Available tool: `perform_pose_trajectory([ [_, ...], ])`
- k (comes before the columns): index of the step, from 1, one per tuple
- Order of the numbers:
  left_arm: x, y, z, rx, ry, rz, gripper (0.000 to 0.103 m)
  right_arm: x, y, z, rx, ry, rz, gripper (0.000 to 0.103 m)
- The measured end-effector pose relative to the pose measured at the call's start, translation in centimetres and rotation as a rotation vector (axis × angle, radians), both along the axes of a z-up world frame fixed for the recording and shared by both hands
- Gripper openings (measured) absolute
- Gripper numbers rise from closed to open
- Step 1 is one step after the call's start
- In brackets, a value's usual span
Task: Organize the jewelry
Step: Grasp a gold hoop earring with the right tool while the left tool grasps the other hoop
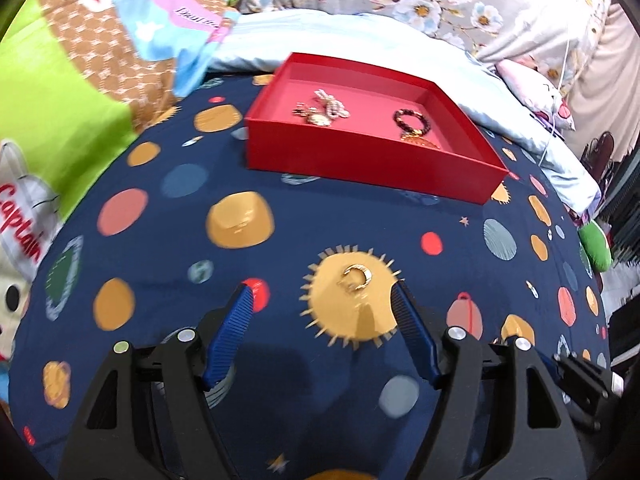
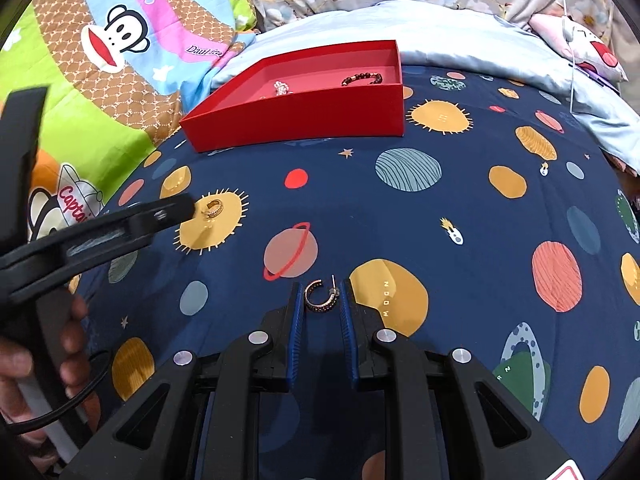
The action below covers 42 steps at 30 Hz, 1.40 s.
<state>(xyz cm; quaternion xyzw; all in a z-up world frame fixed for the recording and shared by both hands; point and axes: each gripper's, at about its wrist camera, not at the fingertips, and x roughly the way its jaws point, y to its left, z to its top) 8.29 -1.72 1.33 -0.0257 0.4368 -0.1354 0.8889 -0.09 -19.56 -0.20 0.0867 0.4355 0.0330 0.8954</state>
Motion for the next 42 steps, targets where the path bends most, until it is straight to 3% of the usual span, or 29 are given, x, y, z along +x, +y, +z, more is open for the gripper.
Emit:
perform_pose_trajectory([
  [3,0.8,-1.0,-0.5,0.032,-0.004,-0.010,0.066,0.0,0.2,-0.1,-0.014,-0.007,0.003,0.018],
  [7,1.4,-1.9,-1.3,0.069,0.000,-0.019,0.052,0.0,0.1,-0.1,0.000,-0.008,0.000,0.018],
  [14,1.2,-2.4,-1.6,0.128,-0.041,-0.014,0.042,0.0,0.1,-0.1,0.004,-0.008,-0.002,0.018],
  [21,1.1,-2.4,-1.5,0.146,-0.047,-0.008,0.020,0.0,0.1,-0.1,0.006,-0.009,-0.003,0.018],
  [42,-1.6,-0.6,-1.3,0.102,-0.008,-0.011,0.019,-0.1,0.2,-0.1,0.004,-0.010,-0.003,0.018],
])
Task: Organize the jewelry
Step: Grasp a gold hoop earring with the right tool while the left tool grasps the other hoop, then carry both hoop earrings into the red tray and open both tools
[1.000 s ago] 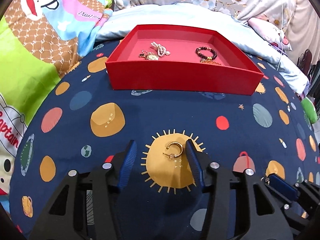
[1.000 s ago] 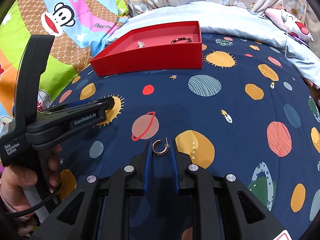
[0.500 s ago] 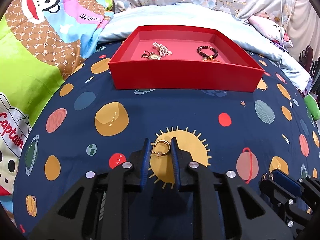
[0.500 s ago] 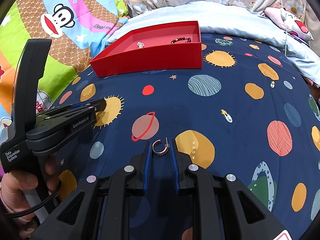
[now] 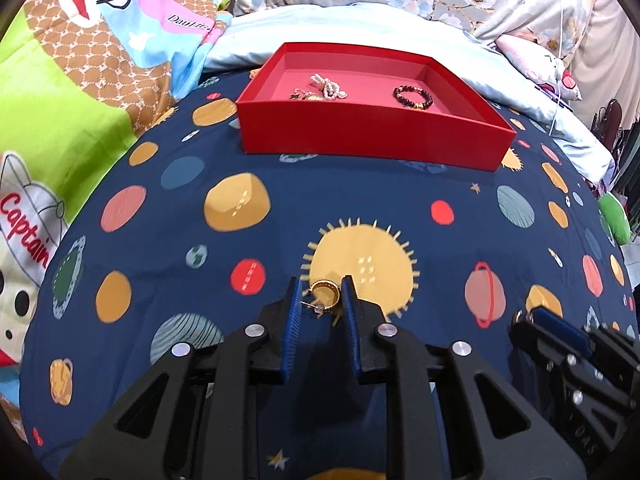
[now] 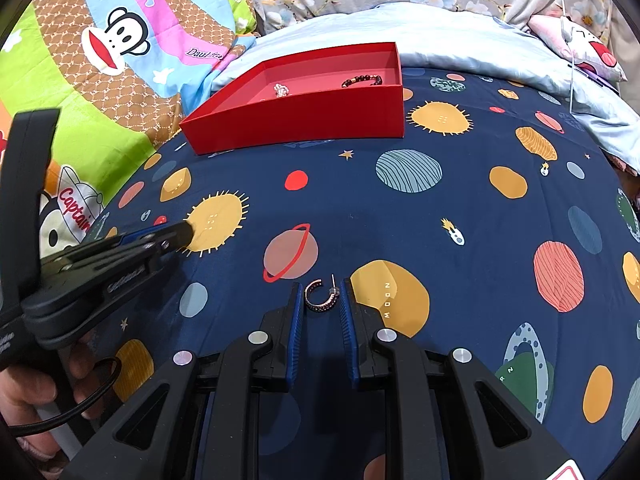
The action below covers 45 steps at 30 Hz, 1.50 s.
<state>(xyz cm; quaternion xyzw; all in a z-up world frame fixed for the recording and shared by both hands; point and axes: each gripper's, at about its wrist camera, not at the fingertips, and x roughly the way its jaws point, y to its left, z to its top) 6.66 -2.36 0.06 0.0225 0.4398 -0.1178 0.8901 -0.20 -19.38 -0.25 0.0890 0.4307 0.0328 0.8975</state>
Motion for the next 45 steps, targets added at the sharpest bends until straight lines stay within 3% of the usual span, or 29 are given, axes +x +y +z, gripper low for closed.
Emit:
perform_pose_trajectory([
  [14,-3.7,3.7,0.4,-0.080,0.042,0.011,0.019,-2.2,0.7,0.1,0.024,0.005,0.016,0.018],
  [24,-4.8,5.0,3.9,-0.099,-0.008,0.008,0.019,-2.0,1.6,2.7,0.057,-0.027,0.045,0.018],
  [33,-0.9,3.9,8.5,-0.112,-0.096,-0.001,0.019,2.1,-0.5,6.0,0.057,-0.093,0.030,0.018],
  [45,7.9,-0.7,12.2,-0.121,-0.185,-0.047,0.019,12.0,-3.6,9.5,0.027,-0.173,-0.023,0.018],
])
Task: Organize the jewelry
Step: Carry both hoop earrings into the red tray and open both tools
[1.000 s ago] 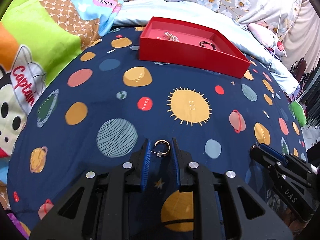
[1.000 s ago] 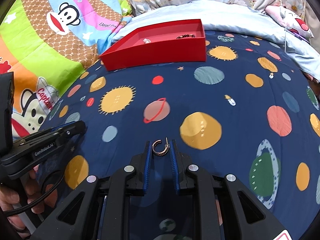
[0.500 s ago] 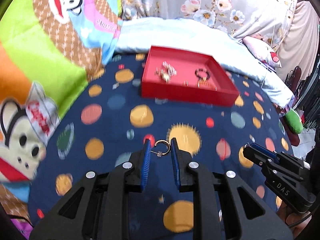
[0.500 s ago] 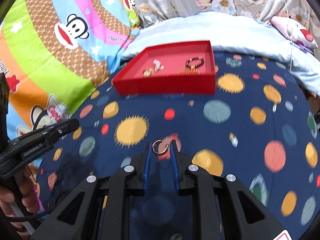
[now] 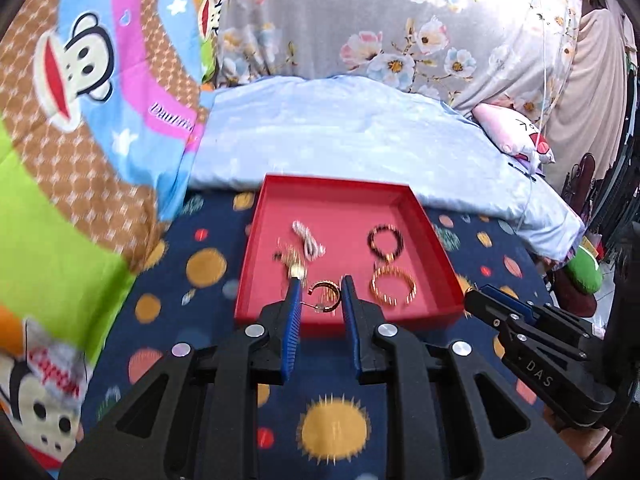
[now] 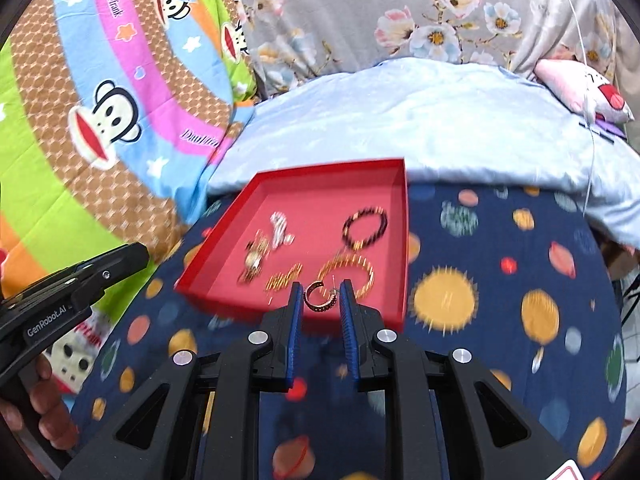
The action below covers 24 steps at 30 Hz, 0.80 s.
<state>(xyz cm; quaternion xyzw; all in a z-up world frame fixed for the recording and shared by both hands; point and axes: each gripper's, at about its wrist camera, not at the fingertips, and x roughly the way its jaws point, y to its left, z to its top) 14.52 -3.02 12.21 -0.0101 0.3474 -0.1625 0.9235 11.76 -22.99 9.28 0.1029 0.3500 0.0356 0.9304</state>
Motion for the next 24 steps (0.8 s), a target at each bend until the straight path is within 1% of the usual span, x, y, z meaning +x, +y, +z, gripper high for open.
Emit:
perform_pose_trajectory([
  [7,4.4,-1.5,0.4,-0.004,0.011,0.003,0.019,4.2,-0.7,0.9,-0.003,-0.015,0.003,0.018],
  [11,6.7,-2.5,0.0,0.024,0.007,0.022,0.019,6.3,-0.5,0.7,-0.009,-0.012,0.009,0.018],
  [14,8.5,-3.0,-0.5,0.041,0.018,0.033,0.019,7.9,-0.5,0.4,-0.015,-0.006,0.009,0.018],
  [17,9.9,-3.4,-1.1,0.061,0.027,0.039,0.019,9.4,-0.6,-0.2,0.001,0.011,0.010,0.018],
  [24,11.9,-4.2,-2.8,0.090,0.054,0.044,0.019,11.4,-0.5,-1.6,0.017,0.033,0.012,0.018],
])
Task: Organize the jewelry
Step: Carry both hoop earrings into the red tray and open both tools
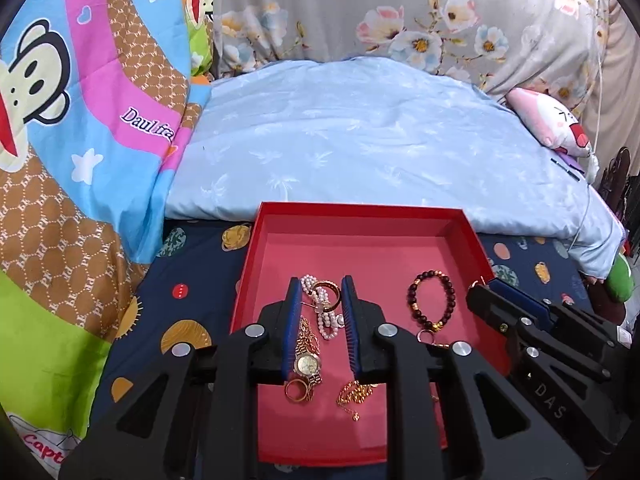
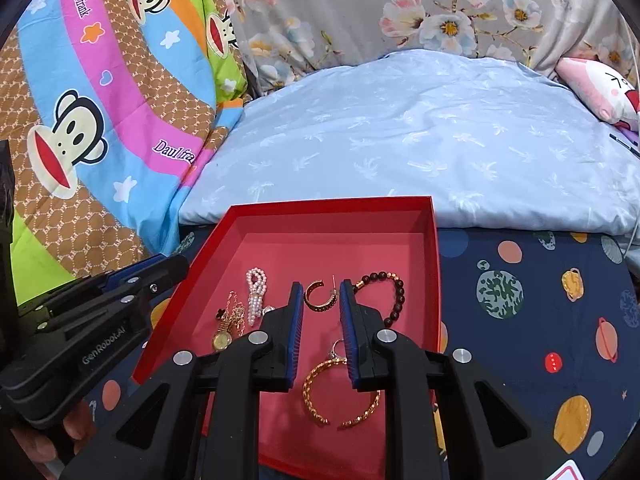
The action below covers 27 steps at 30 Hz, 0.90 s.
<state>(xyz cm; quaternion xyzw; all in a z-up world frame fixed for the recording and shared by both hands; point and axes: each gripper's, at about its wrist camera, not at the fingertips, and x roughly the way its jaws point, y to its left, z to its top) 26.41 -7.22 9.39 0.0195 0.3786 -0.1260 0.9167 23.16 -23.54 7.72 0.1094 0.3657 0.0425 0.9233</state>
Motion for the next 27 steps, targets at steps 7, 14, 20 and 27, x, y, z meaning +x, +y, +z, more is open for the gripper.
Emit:
perform_pose_trajectory([
  [7,1.8,-0.8,-1.2,0.016,0.017,0.004,0.019,1.8,-0.4,-1.2,0.025,0.031,-0.008,0.018],
  [14,3.0,-1.3,-2.1,0.023,0.032,0.014,0.020,2.9,-0.2,-1.9,0.005,0.039,-0.005,0.018],
  [20,3.7,-1.2,-2.5,0.007,0.046,0.021,0.020,3.5,0.1,-2.4,-0.002,0.050,0.002,0.019],
  [27,3.4,-0.3,-2.4,0.007,0.030,0.073,0.047,3.0,0.0,-2.1,-0.004,0.017,-0.025,0.039],
])
